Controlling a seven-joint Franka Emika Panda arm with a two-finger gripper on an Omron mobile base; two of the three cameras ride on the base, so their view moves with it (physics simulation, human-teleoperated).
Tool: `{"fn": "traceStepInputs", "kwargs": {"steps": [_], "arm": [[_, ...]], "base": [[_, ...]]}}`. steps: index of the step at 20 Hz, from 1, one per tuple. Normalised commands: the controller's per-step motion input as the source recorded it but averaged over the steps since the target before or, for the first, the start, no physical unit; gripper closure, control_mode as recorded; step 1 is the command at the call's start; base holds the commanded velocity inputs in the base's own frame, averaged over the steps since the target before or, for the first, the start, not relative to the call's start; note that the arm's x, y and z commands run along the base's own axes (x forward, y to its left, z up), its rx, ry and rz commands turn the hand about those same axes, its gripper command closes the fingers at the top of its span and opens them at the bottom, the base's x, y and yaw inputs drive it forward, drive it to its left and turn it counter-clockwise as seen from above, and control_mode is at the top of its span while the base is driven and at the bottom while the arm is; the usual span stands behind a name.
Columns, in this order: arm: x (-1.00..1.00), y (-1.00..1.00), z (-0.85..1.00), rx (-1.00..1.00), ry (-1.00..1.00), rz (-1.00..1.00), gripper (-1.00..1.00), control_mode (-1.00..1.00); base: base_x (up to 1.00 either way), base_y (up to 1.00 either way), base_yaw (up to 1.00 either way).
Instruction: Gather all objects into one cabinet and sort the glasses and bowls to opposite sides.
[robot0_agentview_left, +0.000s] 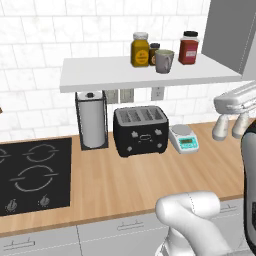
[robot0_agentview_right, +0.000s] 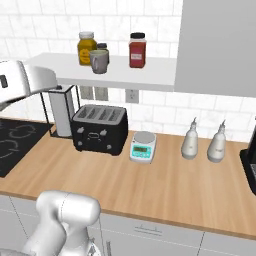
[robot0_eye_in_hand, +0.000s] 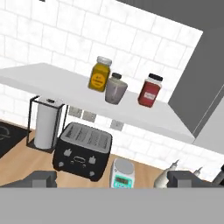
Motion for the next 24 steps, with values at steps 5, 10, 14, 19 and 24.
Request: {"fn": "traceStepInputs", "kwargs": {"steps": [5, 10, 14, 19, 24], "arm": [[0.76, 0.00, 0.46, -0.01, 0.00, 0.00, -1.00, -1.00], [0.31, 0.05, 0.01, 0.00, 0.05, 0.00, -1.00, -1.00], [0.56, 0.00, -0.24, 0.20, 0.07, 0.00, -1.00, -1.00], [0.14, 0.03, -0.28, 0.24, -0.18, 0.00, -1.00, -1.00], [0.24, 0.13, -0.15, 0.13, -0.14, -0.04, -1.00, -1.00]], "base": [[0.00, 0.00, 0.00], [0.00, 0.00, 0.00], [0.00, 0.00, 0.00], [0.00, 0.00, 0.00], [0.00, 0.00, 0.00]]}}
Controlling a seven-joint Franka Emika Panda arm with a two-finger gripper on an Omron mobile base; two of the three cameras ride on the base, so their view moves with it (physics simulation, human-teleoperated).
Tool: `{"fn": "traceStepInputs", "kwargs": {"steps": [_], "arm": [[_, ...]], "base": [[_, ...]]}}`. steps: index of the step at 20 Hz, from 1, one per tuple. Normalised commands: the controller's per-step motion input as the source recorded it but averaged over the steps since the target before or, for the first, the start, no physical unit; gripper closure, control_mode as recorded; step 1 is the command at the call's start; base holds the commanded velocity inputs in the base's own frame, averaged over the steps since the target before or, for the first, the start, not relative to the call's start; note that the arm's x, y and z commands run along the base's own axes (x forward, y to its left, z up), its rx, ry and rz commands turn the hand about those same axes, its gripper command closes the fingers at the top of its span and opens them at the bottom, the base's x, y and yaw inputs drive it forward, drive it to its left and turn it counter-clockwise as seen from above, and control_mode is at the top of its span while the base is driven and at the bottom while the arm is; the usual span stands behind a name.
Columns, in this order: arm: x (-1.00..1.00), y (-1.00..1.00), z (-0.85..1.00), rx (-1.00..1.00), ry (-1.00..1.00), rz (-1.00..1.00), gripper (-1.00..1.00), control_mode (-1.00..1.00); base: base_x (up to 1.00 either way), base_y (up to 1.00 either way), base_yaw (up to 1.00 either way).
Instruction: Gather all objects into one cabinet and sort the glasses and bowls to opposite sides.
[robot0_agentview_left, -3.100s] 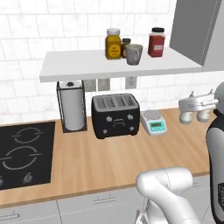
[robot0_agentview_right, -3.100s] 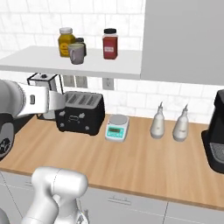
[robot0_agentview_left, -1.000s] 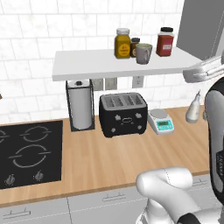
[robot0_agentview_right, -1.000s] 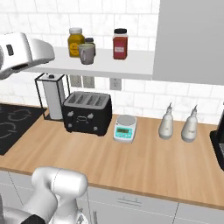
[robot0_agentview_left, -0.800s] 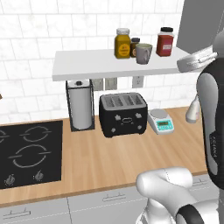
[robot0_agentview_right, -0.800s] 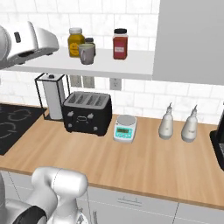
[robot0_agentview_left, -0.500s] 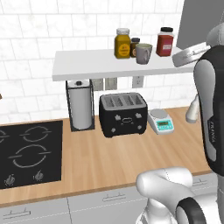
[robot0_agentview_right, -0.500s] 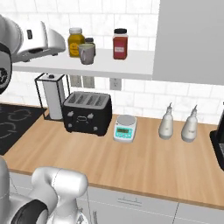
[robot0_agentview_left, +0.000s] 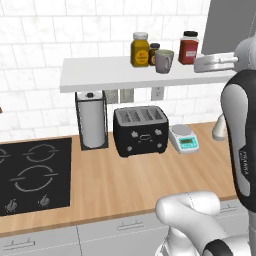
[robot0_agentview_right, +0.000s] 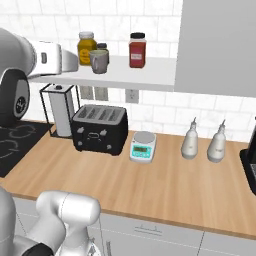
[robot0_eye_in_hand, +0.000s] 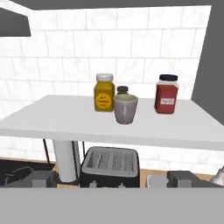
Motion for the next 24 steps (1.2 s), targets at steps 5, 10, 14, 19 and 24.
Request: {"fn": "traceStepInputs", "kwargs": {"steps": [5, 10, 14, 19, 24], "arm": [[0.40, 0.03, -0.01, 0.06, -0.02, -0.11, -1.00, -1.00], [0.10, 0.00, 0.00, 0.02, 0.00, -0.04, -1.00, -1.00], [0.37, 0.00, 0.00, 0.13, 0.00, -0.03, -1.00, -1.00], [0.28, 0.00, 0.00, 0.07, 0.00, 0.00, -1.00, -1.00], [0.02, 0.00, 0.00, 0.01, 0.00, 0.00, -1.00, -1.00]], "base": [[0.00, 0.00, 0.00], [0.00, 0.00, 0.00], [0.00, 0.00, 0.00], [0.00, 0.00, 0.00], [0.00, 0.00, 0.00]]}}
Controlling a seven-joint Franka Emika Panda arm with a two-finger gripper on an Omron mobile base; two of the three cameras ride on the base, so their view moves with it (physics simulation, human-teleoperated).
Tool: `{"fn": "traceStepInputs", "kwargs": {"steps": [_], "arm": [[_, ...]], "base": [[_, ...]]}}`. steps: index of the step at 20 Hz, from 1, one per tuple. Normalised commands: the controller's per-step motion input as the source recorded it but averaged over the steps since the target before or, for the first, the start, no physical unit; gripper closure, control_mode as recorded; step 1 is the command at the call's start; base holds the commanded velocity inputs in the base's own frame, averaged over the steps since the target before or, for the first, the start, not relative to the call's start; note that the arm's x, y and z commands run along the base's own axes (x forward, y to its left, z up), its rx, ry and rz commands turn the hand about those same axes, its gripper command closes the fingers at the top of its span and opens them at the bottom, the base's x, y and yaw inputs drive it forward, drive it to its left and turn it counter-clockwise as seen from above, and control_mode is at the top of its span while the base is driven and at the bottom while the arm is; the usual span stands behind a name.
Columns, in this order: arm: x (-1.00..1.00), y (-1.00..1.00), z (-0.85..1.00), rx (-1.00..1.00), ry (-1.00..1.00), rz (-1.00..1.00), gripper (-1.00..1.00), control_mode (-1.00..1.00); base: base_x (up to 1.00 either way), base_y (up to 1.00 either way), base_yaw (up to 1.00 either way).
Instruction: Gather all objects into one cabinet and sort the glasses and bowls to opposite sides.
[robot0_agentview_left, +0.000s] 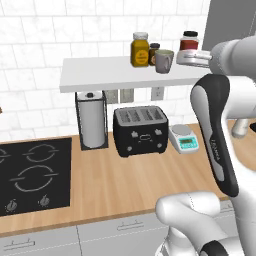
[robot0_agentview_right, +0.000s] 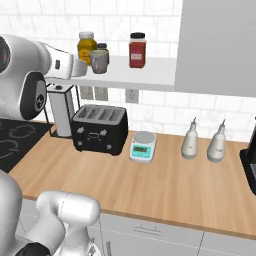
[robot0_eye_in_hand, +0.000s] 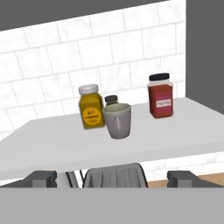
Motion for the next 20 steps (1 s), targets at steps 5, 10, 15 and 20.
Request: {"fn": "traceStepInputs", "kwargs": {"steps": [5, 10, 15, 20], "arm": [[0.45, -0.13, 0.00, 0.14, 0.09, 0.00, -1.00, -1.00], [0.39, -0.05, 0.00, 0.08, 0.13, 0.00, -1.00, -1.00], [0.01, 0.00, 0.00, -0.01, 0.00, 0.00, -1.00, -1.00], [0.20, 0.00, -0.10, -0.17, 0.04, 0.00, -1.00, -1.00]], "base": [[0.00, 0.00, 0.00], [0.00, 0.00, 0.00], [0.00, 0.00, 0.00], [0.00, 0.00, 0.00]]}}
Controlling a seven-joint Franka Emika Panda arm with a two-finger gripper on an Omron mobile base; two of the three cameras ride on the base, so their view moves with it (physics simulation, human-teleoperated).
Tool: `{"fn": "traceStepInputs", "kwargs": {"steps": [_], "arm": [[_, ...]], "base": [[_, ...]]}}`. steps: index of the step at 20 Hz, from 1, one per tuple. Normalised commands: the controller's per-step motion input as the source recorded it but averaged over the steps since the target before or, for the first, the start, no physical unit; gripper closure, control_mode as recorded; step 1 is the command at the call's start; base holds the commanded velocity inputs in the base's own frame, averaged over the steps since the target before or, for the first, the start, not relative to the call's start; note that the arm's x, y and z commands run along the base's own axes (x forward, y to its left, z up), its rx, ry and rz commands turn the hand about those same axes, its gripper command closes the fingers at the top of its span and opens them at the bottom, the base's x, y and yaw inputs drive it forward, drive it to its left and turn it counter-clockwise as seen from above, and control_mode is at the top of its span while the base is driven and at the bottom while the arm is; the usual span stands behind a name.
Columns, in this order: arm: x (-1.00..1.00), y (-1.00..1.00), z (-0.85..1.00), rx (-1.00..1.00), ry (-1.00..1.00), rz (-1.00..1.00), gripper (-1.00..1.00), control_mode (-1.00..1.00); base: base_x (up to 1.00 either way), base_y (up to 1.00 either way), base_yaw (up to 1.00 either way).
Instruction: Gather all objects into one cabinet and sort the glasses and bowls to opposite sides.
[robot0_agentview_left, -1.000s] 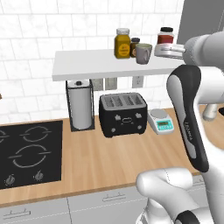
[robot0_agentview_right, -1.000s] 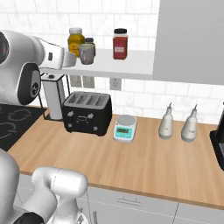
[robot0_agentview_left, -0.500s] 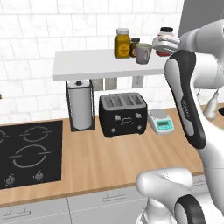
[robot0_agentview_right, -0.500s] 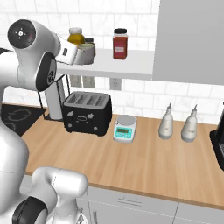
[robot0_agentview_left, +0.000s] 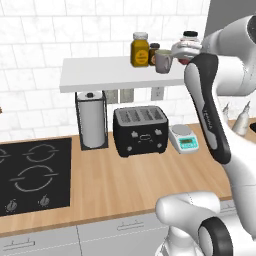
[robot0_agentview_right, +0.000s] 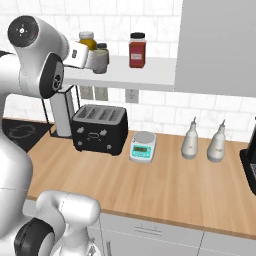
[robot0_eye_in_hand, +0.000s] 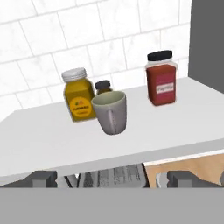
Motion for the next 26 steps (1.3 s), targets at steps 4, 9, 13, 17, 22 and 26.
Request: {"fn": "traceStepInputs", "kwargs": {"steps": [4, 9, 13, 17, 22, 26], "arm": [[0.31, 0.00, -0.02, -0.03, 0.00, 0.00, -1.00, -1.00], [0.23, 0.00, -0.07, 0.00, 0.00, 0.00, -1.00, -1.00], [0.09, 0.00, -0.10, 0.00, 0.00, 0.00, -1.00, -1.00], [0.23, 0.00, -0.12, 0.00, 0.00, 0.00, -1.00, -1.00], [0.21, 0.00, -0.16, 0.00, 0.00, 0.00, -1.00, -1.00], [0.20, 0.00, -0.06, 0.00, 0.00, 0.00, -1.00, -1.00]], "base": [[0.00, 0.00, 0.00], [0.00, 0.00, 0.00], [0.00, 0.00, 0.00], [0.00, 0.00, 0.00], [0.00, 0.00, 0.00], [0.00, 0.00, 0.00]]}}
